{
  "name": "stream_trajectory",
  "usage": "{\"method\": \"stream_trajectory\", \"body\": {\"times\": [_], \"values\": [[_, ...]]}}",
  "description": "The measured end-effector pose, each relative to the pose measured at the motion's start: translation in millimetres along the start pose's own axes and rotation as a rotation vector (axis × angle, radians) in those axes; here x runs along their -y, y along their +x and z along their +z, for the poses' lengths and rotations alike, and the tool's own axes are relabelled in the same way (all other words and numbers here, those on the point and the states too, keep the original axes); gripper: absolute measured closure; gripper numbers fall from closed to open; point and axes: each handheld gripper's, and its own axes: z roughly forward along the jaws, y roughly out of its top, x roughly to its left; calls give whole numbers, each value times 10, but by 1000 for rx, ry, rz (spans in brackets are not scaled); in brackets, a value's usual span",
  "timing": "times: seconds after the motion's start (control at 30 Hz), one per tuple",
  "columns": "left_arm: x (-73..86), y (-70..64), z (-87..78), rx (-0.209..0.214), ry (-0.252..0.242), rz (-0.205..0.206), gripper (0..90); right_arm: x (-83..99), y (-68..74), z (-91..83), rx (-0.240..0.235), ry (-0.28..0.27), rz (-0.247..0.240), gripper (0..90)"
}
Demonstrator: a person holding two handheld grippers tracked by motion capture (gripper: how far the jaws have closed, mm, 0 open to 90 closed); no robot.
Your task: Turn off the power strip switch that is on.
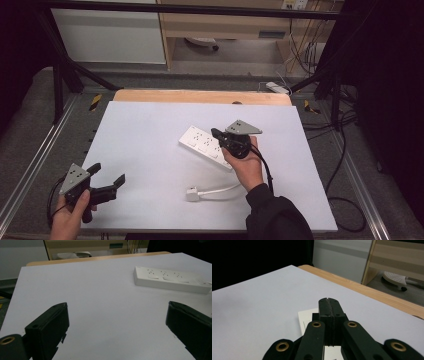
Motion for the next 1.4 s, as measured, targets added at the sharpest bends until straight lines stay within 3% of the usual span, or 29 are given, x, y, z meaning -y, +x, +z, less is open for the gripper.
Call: {"method": "stream_trajectory", "body": {"times": [1.4], "values": [[-1,-4,1,7,1,6,47,127,112,415,-48,131,-22,900]]}}
